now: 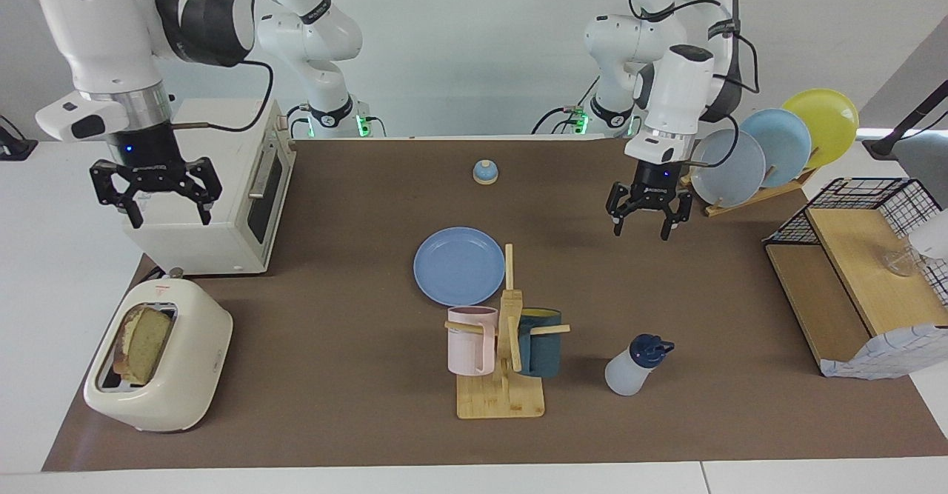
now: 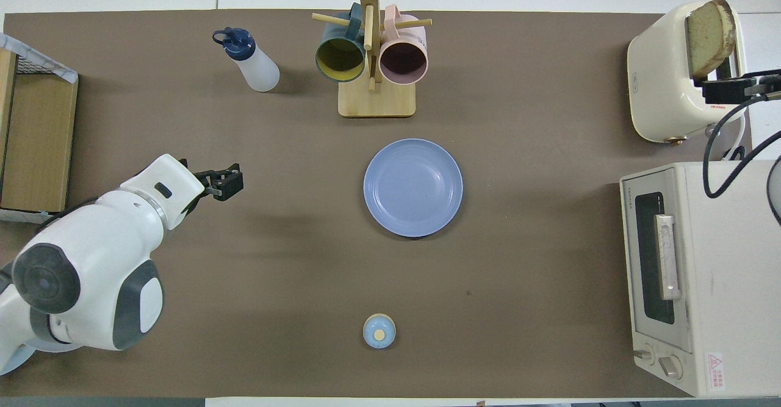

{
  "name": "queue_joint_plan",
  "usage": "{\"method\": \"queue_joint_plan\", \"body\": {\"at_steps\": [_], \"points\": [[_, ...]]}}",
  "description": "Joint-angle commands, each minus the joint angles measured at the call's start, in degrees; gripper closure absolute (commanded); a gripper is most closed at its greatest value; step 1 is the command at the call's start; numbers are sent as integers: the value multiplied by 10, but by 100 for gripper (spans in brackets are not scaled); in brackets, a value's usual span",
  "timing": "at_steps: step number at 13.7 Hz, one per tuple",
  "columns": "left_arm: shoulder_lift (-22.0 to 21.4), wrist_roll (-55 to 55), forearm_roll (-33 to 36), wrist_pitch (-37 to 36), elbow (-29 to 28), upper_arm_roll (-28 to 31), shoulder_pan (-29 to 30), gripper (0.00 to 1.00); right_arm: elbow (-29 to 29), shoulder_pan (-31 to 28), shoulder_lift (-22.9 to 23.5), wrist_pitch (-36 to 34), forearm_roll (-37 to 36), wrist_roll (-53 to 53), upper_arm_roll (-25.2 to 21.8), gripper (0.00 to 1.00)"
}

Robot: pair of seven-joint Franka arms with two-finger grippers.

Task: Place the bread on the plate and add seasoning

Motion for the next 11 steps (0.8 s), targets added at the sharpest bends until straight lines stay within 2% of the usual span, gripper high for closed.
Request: {"method": "queue_joint_plan", "body": {"at_steps": [1,3,4,6,7,9,11], "points": [[100,-13,4,150,0,7,-21,0,1,-10,53,92,16,-26,0,0],[161,-12,-7,241,3,8,-24,0,13,-30,91,165,14,-32,2,0],[188,-12,-25,284,4,10,-37,0,35,-31,112,168,16,-32,2,0],[229,-10,-74,302,30,23,-81,0,51,-36,134,170,43,-33,2,0],[248,-9,-83,302,52,56,-110,0,51,-43,140,173,59,-43,2,0],[296,-11,-120,303,86,162,-221,0,53,-47,153,203,95,-70,3,1],[334,-14,-168,304,118,276,-338,0,48,-44,155,207,97,-69,3,28]]}}
